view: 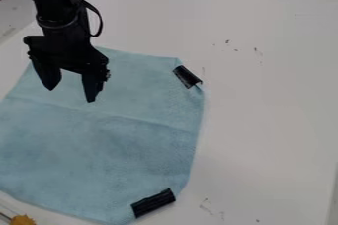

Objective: Fold the cloth from top right to bottom left

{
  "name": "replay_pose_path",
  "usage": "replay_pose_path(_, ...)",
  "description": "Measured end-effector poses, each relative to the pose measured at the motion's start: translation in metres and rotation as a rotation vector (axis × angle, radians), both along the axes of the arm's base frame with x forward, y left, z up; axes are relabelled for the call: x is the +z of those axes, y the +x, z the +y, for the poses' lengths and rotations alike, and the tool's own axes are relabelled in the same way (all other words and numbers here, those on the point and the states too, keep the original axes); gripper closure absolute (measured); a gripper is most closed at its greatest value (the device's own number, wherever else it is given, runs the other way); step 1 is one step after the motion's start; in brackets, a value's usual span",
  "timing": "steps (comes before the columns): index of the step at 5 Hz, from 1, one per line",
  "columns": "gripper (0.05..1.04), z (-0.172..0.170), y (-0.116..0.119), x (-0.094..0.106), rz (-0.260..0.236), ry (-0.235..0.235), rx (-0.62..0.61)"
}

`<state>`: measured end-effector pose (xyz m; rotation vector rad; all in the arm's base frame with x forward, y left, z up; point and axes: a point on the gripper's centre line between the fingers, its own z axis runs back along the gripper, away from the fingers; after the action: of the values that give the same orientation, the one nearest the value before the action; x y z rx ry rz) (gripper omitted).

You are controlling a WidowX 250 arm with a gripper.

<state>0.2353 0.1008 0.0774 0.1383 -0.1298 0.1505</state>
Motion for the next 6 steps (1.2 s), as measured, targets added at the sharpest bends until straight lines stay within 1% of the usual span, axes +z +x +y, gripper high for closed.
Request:
replay_pose_path(1,0.083,-0.001,0.0,-0.006,0.017,-0.008,-0.003)
replay_pose_path(2,0.083,-0.014,0.032,-0.005,-0.059,0.006,-0.093)
replay_pose_path(3,0.083,-0.036,0.064,-0.007,-0.086,-0.017,-0.189)
replay_pose_path(4,0.083,-0.063,0.097,-0.004,-0.115,0.003,-0.252)
replay_pose_path(5,0.083,-0.093,0.127,-0.013,-0.1,0.006,-0.301)
replay_pose_path(6,0.083,-0.112,0.131,-0.026,-0.096,0.007,-0.264)
